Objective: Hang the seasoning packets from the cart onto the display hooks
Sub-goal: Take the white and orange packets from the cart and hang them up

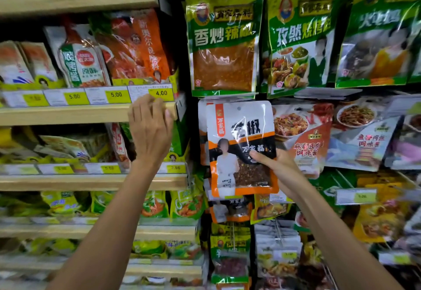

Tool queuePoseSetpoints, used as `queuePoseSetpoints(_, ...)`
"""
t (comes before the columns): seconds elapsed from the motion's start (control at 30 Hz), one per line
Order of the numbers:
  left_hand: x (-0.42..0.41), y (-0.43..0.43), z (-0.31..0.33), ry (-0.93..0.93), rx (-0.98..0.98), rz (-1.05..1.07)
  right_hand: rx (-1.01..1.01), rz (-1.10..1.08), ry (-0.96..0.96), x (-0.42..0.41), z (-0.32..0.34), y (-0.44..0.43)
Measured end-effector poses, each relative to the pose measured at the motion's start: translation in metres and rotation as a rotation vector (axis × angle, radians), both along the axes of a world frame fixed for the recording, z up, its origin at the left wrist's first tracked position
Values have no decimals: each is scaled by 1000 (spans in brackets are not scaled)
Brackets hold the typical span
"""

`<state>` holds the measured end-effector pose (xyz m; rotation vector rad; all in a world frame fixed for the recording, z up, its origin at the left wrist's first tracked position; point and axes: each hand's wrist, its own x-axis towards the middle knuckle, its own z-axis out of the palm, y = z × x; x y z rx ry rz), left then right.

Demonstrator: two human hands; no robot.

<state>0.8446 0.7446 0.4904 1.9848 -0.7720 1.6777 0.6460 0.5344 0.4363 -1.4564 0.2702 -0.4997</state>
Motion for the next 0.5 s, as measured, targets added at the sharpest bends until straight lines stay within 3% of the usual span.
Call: queuePoseSetpoints(0.5, 7, -1, -8, -29, -48, -72, -52, -60, 16, 27, -6, 14)
